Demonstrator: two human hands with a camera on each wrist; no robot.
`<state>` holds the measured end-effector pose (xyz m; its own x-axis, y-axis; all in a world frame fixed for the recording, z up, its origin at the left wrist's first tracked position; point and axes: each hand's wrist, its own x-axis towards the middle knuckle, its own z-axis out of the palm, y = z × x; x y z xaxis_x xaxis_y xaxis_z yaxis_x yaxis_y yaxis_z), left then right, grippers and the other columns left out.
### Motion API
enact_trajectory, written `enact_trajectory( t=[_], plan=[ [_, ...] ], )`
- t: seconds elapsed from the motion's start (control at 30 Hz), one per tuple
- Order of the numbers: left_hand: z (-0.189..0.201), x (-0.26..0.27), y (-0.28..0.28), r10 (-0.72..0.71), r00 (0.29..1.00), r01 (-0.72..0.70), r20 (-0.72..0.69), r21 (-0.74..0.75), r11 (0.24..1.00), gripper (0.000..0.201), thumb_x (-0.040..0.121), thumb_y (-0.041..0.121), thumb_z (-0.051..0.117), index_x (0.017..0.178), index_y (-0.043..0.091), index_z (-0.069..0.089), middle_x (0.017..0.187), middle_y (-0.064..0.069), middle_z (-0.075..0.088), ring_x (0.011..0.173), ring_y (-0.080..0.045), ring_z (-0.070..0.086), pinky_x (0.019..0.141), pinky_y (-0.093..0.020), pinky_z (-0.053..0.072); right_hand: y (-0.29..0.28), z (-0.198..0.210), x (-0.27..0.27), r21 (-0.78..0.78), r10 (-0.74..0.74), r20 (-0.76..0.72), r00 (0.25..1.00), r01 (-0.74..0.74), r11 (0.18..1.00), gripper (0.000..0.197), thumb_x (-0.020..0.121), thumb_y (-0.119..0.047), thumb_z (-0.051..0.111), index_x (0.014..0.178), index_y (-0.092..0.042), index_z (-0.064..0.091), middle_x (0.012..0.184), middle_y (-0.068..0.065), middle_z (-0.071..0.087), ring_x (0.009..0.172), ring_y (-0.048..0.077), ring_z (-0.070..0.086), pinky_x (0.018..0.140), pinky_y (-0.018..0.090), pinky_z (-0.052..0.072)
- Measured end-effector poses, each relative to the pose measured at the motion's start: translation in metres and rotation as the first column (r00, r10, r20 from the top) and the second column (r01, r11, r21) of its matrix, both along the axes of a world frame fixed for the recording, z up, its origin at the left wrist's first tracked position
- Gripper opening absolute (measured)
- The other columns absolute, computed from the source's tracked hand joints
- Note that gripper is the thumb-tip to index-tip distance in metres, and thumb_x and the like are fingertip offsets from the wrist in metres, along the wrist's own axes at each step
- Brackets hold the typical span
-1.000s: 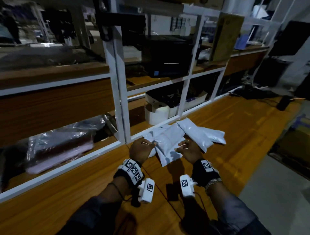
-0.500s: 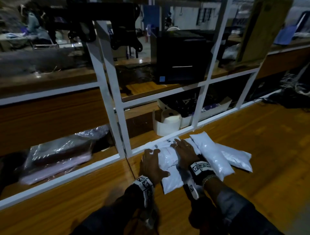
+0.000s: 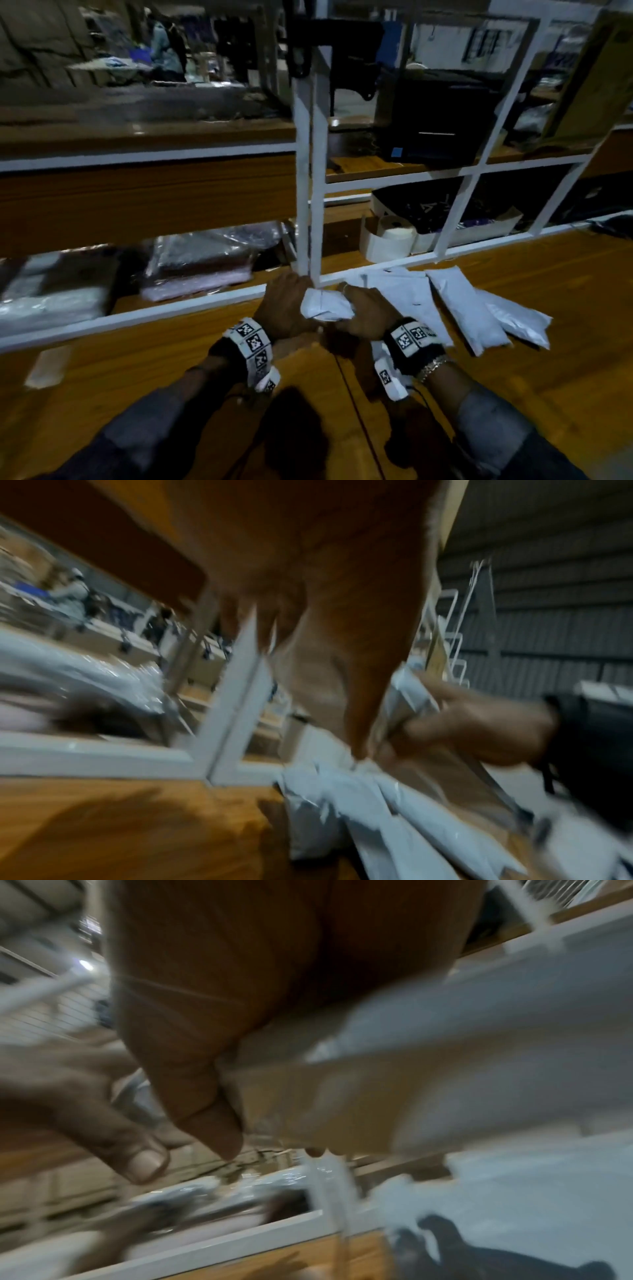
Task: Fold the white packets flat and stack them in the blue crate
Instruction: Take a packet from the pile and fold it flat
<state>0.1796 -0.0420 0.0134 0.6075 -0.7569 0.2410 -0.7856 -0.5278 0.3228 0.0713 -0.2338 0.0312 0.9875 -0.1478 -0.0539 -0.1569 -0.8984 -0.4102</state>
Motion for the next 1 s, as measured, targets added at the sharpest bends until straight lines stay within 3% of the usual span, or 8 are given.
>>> enact_trajectory(
  t=[0.1, 0.17, 0.23, 0.33, 0.5, 0.67, 0.87, 1.0],
  plan=[
    [-0.008, -0.029, 0.080, 0.070, 0.998, -0.069, 0.011, -0.014, 0.997, 0.068, 0.066, 0.068, 0.074, 0.107, 0.015, 0.066, 0.094, -0.007, 0.066, 0.086, -0.032, 0.063, 0.071, -0.041, 0.051, 0.075, -0.002, -0.021, -0.042, -0.311, 0.012, 0.950, 0.311, 0.949, 0.054, 0.089, -0.038, 0.073, 0.135, -0.013, 0.060, 0.129, 0.011, 0.066, 0.116, 0.028, 0.063, 0.092, 0.035, 0.049],
    [-0.019, -0.051, 0.130, 0.138, 0.990, -0.138, -0.007, 0.011, 0.990, 0.075, 0.061, 0.073, 0.074, 0.107, 0.014, 0.066, 0.092, -0.006, 0.065, 0.081, -0.031, 0.062, 0.067, -0.039, 0.047, 0.121, -0.017, -0.027, 0.150, -0.018, 0.030, 0.999, 0.013, 0.989, 0.068, 0.083, -0.042, 0.080, 0.138, -0.010, 0.056, 0.133, 0.013, 0.064, 0.120, 0.031, 0.060, 0.095, 0.039, 0.050],
    [-0.037, -0.069, 0.181, 0.216, 0.976, -0.217, -0.016, -0.027, 0.976, 0.073, 0.061, 0.070, 0.073, 0.106, 0.012, 0.066, 0.090, -0.007, 0.063, 0.077, -0.033, 0.061, 0.063, -0.038, 0.045, 0.163, -0.019, -0.050, 0.242, 0.258, -0.030, 0.966, -0.243, 0.939, 0.075, 0.075, -0.047, 0.085, 0.135, -0.012, 0.056, 0.131, 0.011, 0.065, 0.119, 0.031, 0.061, 0.096, 0.041, 0.050],
    [-0.058, -0.102, 0.250, 0.316, 0.948, -0.317, -0.029, -0.063, 0.946, 0.066, 0.060, 0.064, 0.070, 0.100, 0.013, 0.066, 0.085, -0.007, 0.062, 0.072, -0.034, 0.060, 0.061, -0.039, 0.048, 0.225, -0.032, -0.062, 0.205, 0.334, 0.007, 0.943, -0.328, 0.922, 0.071, 0.067, -0.057, 0.083, 0.124, -0.021, 0.060, 0.120, 0.005, 0.069, 0.110, 0.029, 0.066, 0.090, 0.039, 0.053],
    [-0.066, -0.154, 0.336, 0.447, 0.894, -0.446, -0.039, 0.021, 0.895, 0.074, 0.054, 0.066, 0.072, 0.108, 0.016, 0.063, 0.093, -0.007, 0.060, 0.081, -0.033, 0.056, 0.066, -0.042, 0.047, 0.301, -0.059, -0.079, 0.111, 0.412, -0.003, 0.911, -0.409, 0.906, 0.106, 0.064, -0.073, 0.078, 0.152, -0.033, 0.034, 0.146, 0.000, 0.051, 0.131, 0.022, 0.052, 0.106, 0.041, 0.043],
    [-0.111, -0.191, 0.394, 0.511, 0.851, -0.505, -0.122, 0.079, 0.860, 0.063, 0.068, 0.063, 0.055, 0.110, 0.017, 0.063, 0.096, -0.007, 0.056, 0.085, -0.037, 0.058, 0.067, -0.042, 0.046, 0.341, -0.100, -0.106, 0.025, 0.358, -0.127, 0.925, -0.358, 0.933, 0.106, 0.064, -0.080, 0.068, 0.152, -0.041, 0.024, 0.150, -0.005, 0.041, 0.138, 0.025, 0.039, 0.112, 0.046, 0.030],
    [-0.109, -0.232, 0.413, 0.499, 0.846, -0.516, -0.187, -0.048, 0.855, 0.092, 0.063, 0.082, 0.062, 0.136, 0.027, 0.050, 0.134, -0.005, 0.050, 0.123, -0.027, 0.045, 0.095, -0.046, 0.040, 0.350, -0.117, -0.142, 0.006, 0.301, -0.033, 0.953, -0.301, 0.954, 0.090, 0.071, -0.090, 0.051, 0.148, -0.052, 0.026, 0.161, -0.011, 0.023, 0.147, 0.017, 0.020, 0.119, 0.051, 0.015],
    [-0.091, -0.228, 0.395, 0.507, 0.823, -0.519, -0.256, 0.025, 0.854, 0.075, 0.091, 0.073, 0.041, 0.148, 0.025, 0.040, 0.153, 0.000, 0.040, 0.142, -0.023, 0.034, 0.112, -0.047, 0.027, 0.357, -0.102, -0.136, 0.033, 0.202, 0.056, 0.978, -0.204, 0.978, 0.061, 0.095, -0.074, 0.033, 0.148, -0.044, 0.037, 0.163, -0.009, 0.025, 0.150, 0.017, 0.017, 0.121, 0.049, 0.010]
  ],
)
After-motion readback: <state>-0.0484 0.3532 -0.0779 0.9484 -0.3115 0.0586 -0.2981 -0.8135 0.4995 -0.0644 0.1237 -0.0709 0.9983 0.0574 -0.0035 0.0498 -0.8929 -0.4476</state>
